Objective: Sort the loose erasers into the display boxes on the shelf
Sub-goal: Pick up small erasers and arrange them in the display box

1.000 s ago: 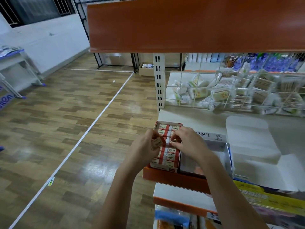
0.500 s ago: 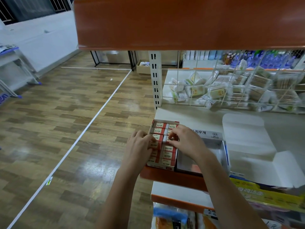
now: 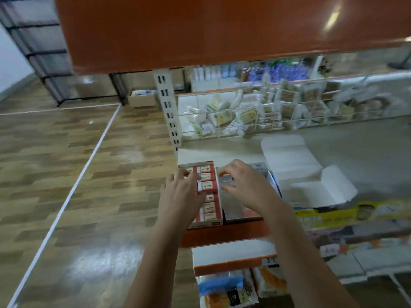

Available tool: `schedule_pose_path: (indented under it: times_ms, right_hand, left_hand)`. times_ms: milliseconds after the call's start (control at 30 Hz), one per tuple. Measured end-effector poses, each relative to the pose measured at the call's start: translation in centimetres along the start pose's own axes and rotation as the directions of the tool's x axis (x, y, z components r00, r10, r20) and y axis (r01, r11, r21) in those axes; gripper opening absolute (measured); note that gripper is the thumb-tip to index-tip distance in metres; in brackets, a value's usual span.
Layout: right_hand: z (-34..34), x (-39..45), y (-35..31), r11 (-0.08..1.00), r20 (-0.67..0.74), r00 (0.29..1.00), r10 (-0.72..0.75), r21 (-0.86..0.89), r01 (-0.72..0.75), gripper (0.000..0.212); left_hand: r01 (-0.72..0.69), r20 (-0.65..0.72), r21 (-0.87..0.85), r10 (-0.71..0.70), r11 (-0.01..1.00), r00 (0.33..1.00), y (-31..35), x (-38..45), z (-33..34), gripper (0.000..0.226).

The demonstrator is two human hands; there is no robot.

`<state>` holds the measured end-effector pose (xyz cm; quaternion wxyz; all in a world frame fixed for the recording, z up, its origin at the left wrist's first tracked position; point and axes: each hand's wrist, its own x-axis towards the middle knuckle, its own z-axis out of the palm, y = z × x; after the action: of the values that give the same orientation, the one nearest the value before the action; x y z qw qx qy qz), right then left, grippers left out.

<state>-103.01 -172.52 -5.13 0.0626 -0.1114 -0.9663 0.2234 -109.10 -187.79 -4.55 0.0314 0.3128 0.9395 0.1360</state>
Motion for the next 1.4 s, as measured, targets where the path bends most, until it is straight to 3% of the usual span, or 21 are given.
schedule_pose_path:
  times_ms: [133,233,400,567,833,1000,1233,1400]
  right_hand:
    - [-2.2,-3.2,2.6,0.987,-0.091,0.988,0.128,-0.082,-0.136,0.030]
    - [-4.2,-6.7,5.9,0.957,-0.178,0.953,0.245,-0.114,-0.268,0.033]
    - [-8.5,-13.0,12.5,0.846,-0.305,0.825,0.475,-0.099,-0.524,0.037]
    - [-12.4,-19.3,20.1,0.744,-0.400,0.701,0.591,-0.067,-0.665,0.044]
    - [-18.2,-27.2,34.6,0.715,-0.463,0.638,0.615,-0.014,-0.699,0.044]
    - [-22.0,-28.8,41.9,0.719,-0.443,0.645,0.623,0.001,-0.695,0.040]
    - [-26.4,-28.0,52.1,0.692,-0.336,0.647,0.684,0.021,-0.721,0.045]
    - [-29.4,-26.7,59.9,0.696,-0.345,0.656,0.671,-0.010,-0.718,0.043]
  left_hand:
    - [-0.198,0.014,-0.014,0.198,0.980,0.980,3.9,2.1,1.0,0.042]
    - [-0.390,0.045,-0.031,0.391,0.920,0.919,8.6,3.3,2.5,0.039]
    - [-0.638,0.068,-0.043,0.640,0.769,0.766,19.4,4.5,4.8,0.038]
    - [-0.761,0.064,0.047,0.759,0.647,0.648,31.4,4.3,8.5,0.037]
    - [-0.749,0.069,0.138,0.748,0.649,0.661,48.6,4.6,15.0,0.041]
    - [-0.739,0.123,0.150,0.729,0.657,0.673,55.6,6.3,17.4,0.041]
    - [-0.720,0.076,0.141,0.717,0.680,0.692,64.3,10.7,20.1,0.044]
    - [-0.714,0.060,0.143,0.714,0.685,0.698,70.2,15.5,22.6,0.045]
